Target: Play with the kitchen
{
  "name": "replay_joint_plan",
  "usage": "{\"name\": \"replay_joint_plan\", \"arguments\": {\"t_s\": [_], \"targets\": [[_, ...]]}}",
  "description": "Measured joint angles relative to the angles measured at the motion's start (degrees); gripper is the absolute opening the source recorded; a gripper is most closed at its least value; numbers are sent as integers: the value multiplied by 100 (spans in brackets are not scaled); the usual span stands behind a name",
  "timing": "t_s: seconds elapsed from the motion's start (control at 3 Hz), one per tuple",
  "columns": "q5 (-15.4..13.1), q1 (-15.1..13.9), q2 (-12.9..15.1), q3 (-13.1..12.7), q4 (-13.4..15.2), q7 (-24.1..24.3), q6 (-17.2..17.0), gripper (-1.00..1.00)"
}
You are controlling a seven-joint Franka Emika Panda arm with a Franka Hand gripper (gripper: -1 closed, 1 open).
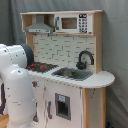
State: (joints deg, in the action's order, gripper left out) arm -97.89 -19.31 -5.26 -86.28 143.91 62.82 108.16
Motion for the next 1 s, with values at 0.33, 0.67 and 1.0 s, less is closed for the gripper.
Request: {"name": "replay_joint_plan", "arguments": {"t_s": [0.33,0.67,1.0], "targets": [[-23,-45,0,3,2,577,116,100],[-89,-136,0,11,28,1172,269,100],[-252,-269,0,16,71,1758,415,100]]}}
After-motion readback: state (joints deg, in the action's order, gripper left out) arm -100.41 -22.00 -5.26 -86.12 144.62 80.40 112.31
